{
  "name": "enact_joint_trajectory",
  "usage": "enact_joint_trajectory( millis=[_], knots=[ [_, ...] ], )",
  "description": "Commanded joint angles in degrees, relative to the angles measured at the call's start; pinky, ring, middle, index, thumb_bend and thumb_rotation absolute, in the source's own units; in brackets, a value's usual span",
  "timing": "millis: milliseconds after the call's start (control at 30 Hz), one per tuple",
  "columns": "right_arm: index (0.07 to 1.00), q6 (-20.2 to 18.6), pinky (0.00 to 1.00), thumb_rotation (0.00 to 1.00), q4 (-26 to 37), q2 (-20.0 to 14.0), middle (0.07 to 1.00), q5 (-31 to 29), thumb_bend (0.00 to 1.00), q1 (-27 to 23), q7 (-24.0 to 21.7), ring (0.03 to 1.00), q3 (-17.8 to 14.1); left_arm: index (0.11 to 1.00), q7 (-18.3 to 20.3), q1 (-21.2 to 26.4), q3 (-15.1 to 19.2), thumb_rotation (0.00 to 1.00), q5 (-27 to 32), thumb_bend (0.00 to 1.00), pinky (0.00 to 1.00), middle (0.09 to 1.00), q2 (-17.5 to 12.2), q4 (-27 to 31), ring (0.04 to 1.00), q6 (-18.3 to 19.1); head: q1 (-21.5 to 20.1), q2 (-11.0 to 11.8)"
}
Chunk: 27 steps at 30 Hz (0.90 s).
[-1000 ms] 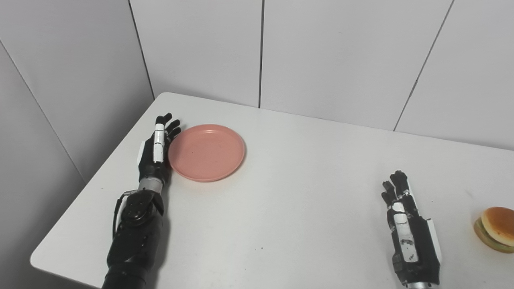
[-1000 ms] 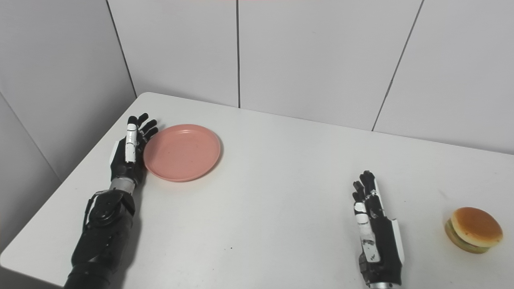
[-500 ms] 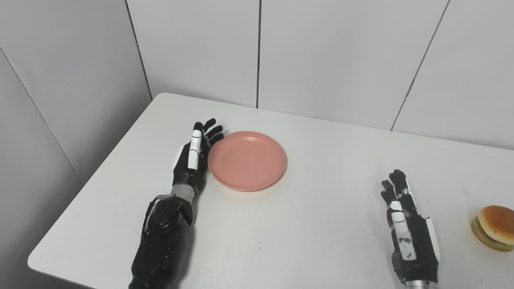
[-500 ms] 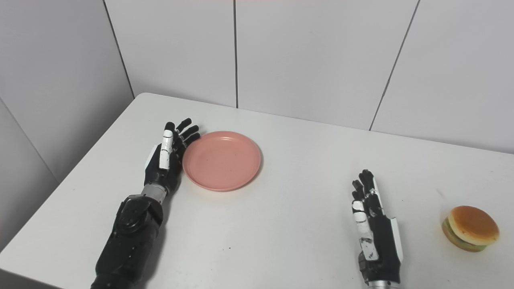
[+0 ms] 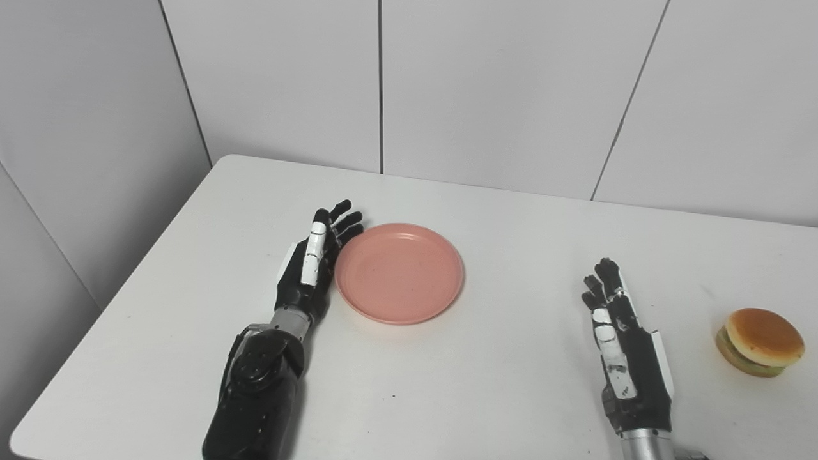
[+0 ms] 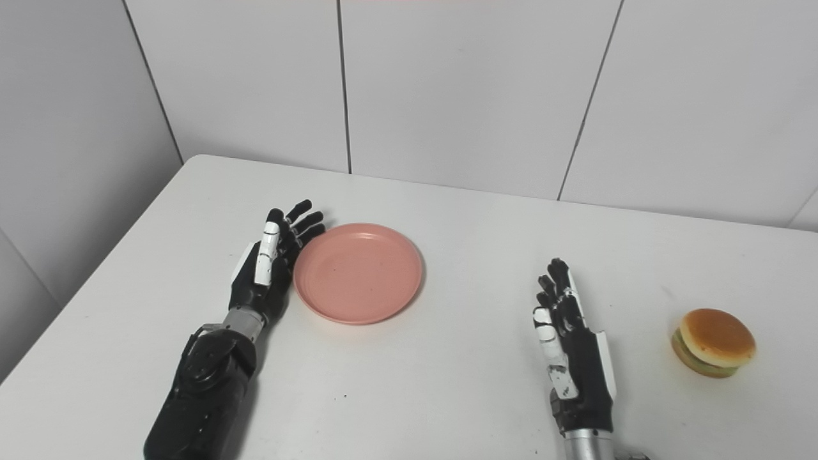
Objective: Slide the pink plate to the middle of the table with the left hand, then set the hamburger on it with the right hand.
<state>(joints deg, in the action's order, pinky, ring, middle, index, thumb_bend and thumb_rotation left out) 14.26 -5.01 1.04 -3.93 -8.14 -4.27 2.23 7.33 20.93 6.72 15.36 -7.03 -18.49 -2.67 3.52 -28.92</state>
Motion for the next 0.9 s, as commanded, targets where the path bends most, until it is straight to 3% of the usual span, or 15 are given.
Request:
enact_joint_trajectory(
  millis=[0,233,467,867],
  knots=[
    [0.954,0.4,0.97,0.76,-6.6,0.8,0.974,-0.2,0.65,5.1,0.4,0.96,-0.2,0.871,0.6,-1.4,-1.1,1.0,-0.8,0.66,0.92,0.872,0.9,0.1,0.878,0.6,-0.6,-0.2],
    [0.958,-0.5,0.97,0.79,-5.9,2.0,0.976,2.6,0.66,4.8,2.9,0.962,0.0,0.872,1.2,-3.4,-2.7,1.0,-1.1,0.64,0.92,0.879,2.0,2.7,0.885,1.6,-3.9,-0.9],
    [0.966,-1.5,0.98,0.81,-5.0,2.8,0.983,3.9,0.63,4.4,4.2,0.967,0.3,0.88,0.9,-6.1,-4.4,1.0,-0.9,0.62,0.93,0.893,3.7,7.9,0.902,6.4,-6.9,-1.1],
    [0.983,-2.3,1.0,0.84,-5.1,3.4,0.992,4.8,0.61,4.0,4.3,0.981,1.4,0.889,2.6,-9.1,-6.8,1.0,-1.5,0.6,0.94,0.897,6.6,7.4,0.905,2.9,-10.7,-1.4]
  ],
)
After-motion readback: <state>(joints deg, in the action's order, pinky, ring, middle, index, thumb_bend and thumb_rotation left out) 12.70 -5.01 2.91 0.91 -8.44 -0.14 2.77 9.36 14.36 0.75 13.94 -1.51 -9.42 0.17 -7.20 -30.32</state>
